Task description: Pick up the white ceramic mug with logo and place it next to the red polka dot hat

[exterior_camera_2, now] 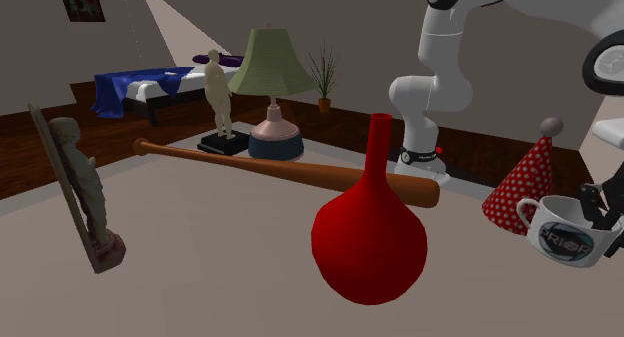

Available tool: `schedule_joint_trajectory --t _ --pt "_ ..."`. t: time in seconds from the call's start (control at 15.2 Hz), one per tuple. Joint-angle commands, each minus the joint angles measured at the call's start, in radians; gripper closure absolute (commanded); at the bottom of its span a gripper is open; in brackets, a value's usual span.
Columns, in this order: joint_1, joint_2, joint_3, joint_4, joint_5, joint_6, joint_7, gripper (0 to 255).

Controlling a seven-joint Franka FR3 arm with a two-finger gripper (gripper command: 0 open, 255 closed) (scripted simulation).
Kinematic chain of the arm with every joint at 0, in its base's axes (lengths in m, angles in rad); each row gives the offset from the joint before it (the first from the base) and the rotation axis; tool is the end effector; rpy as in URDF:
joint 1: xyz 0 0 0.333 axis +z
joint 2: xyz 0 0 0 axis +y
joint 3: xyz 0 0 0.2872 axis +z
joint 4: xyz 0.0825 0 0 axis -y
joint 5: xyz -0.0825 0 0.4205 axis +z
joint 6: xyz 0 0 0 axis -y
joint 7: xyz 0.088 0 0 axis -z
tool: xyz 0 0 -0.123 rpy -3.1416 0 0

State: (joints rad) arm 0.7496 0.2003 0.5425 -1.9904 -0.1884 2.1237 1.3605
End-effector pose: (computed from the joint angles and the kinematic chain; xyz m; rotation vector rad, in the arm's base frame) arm 0.1810 0.5818 0.3093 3.0945 0.0411 0.0706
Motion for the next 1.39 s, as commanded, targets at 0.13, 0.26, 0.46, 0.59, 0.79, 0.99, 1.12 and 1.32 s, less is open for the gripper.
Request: schedule_joint_trajectory --t 0.13,0.26,0.46,0.59,0.79,0.99,1.12,1.32 --pt "0.006 0.031 -0.006 -0.021 -0.024 0.047 0.019 255" --pt "0.008 0.039 -0.008 -0.026 -0.030 0.058 0.024 255" --pt "0.008 0.039 -0.008 -0.026 -0.030 0.058 0.024 255" --pt "0.008 0.039 -0.008 -0.026 -0.030 0.058 0.024 255" --pt "0.008 0.039 -0.008 -0.026 -0.030 0.058 0.024 0" --pt "0.008 0.039 -0.008 -0.026 -0.030 0.058 0.024 0" --pt "0.008 0.039 -0.008 -0.026 -0.030 0.058 0.024 0" --pt "0.002 -0.011 0.005 0.021 0.009 -0.029 -0.002 0"
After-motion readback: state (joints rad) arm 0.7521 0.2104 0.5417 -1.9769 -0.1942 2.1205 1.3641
